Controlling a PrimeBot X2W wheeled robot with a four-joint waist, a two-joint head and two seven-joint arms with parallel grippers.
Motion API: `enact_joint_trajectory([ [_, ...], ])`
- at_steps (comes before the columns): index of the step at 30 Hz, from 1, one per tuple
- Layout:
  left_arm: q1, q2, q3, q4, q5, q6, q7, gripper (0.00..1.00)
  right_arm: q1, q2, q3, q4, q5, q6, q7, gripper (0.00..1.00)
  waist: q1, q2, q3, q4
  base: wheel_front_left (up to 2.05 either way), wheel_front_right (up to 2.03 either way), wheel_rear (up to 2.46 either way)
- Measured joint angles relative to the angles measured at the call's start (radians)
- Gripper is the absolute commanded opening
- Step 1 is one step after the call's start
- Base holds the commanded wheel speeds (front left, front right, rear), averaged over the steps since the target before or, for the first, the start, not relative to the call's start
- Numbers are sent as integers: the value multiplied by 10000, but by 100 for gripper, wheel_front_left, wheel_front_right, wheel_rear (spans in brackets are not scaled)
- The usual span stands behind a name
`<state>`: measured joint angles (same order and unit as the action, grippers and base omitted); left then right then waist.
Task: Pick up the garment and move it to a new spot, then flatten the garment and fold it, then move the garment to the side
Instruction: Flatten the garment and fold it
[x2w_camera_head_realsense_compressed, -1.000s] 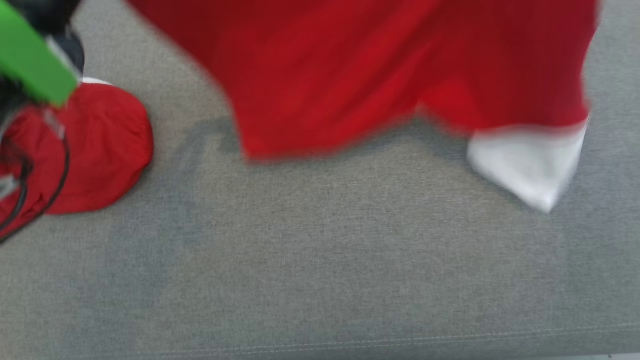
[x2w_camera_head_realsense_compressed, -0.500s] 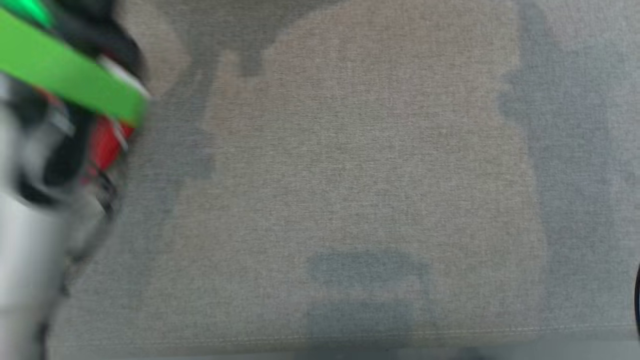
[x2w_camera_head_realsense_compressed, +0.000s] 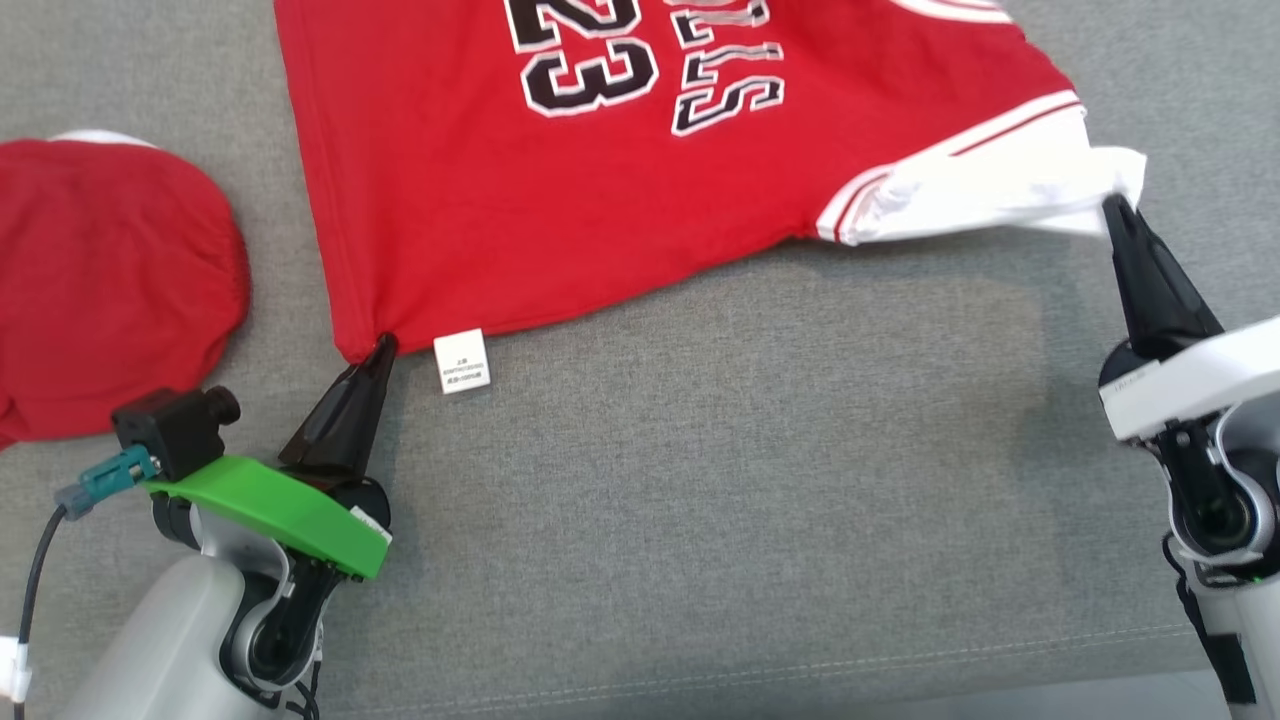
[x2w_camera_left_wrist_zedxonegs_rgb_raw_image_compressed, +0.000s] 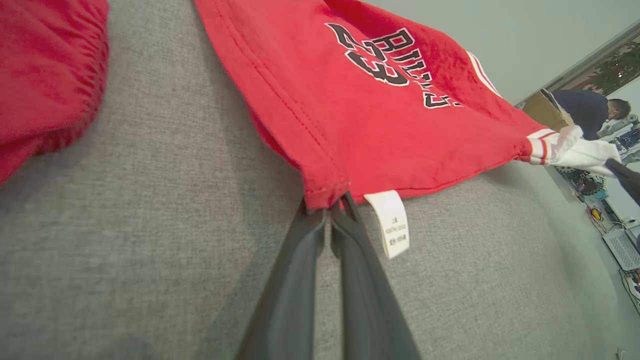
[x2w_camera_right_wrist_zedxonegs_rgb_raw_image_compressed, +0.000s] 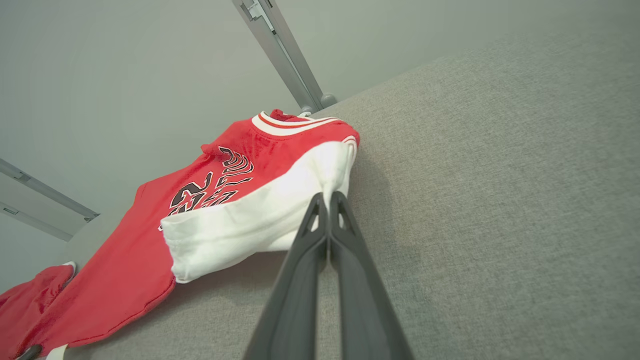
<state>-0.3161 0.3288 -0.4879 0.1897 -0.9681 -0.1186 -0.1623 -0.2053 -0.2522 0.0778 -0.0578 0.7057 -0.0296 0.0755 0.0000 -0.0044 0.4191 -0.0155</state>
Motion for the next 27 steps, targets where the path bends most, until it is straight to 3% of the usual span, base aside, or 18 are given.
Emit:
enact_joint_trajectory([
  [10,659,127,-401,-12,445,-15,-587,0,1589,-1438,491,324,-874,732,151,0,0,0,-1289,-113,0,0,0],
  [20,2167,-249,-700,343,366,-17,-690,0,3022,-2144,922,385,-1745,871,194,0,0,0,-2078,216,0,0,0],
  [27,2648,-355,-706,790,401,-19,-777,0,3688,-2217,1047,721,-2100,853,161,0,0,0,-2186,486,0,0,0],
])
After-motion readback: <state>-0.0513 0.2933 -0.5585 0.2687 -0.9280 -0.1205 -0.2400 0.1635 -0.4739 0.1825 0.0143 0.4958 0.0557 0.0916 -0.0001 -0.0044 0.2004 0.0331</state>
